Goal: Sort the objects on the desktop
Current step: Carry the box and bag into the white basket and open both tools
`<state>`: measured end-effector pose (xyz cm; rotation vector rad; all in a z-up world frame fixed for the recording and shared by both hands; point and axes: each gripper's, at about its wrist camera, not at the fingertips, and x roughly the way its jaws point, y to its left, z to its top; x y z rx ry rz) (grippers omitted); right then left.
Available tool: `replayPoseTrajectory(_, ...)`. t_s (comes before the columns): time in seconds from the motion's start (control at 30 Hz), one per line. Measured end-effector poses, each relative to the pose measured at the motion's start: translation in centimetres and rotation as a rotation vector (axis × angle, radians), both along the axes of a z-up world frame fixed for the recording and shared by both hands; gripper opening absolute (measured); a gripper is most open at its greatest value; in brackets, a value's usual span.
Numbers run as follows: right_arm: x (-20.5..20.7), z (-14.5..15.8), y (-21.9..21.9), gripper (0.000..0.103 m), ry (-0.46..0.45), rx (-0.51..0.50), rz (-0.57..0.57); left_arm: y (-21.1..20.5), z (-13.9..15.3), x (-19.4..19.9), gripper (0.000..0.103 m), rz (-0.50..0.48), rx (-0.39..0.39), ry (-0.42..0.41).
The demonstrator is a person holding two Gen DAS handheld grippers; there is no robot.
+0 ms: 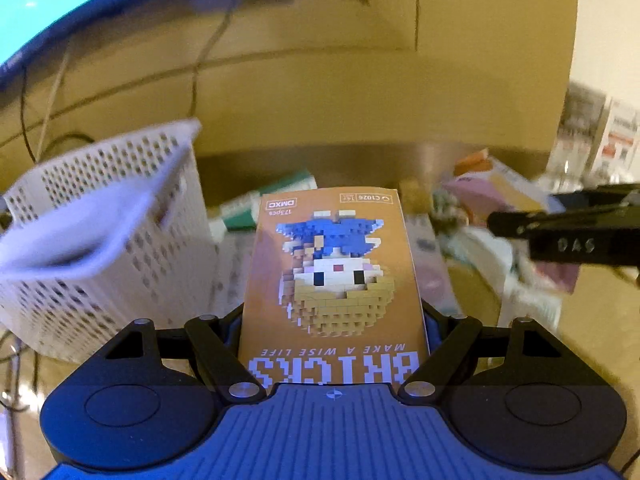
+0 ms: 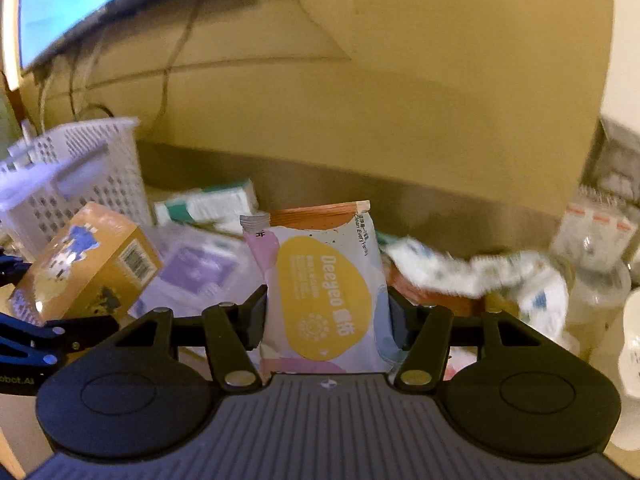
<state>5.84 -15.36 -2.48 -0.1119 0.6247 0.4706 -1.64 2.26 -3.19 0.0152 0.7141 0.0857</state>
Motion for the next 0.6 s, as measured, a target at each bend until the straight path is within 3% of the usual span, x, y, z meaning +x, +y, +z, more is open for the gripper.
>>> replayPoseTrajectory(0.27,-0.4,4.9,5.6,0.064,-0.058,0.066,0.091,4.8,5.1,-0.5,0.079,0.078,0.019,-0.071)
replayPoseTrajectory(0.6,-0.7,8.2,19.5,0.064,-0.041,0.117,0.223,16.3,8.5,-1.5,0.080,0.195,0.088,-0.088)
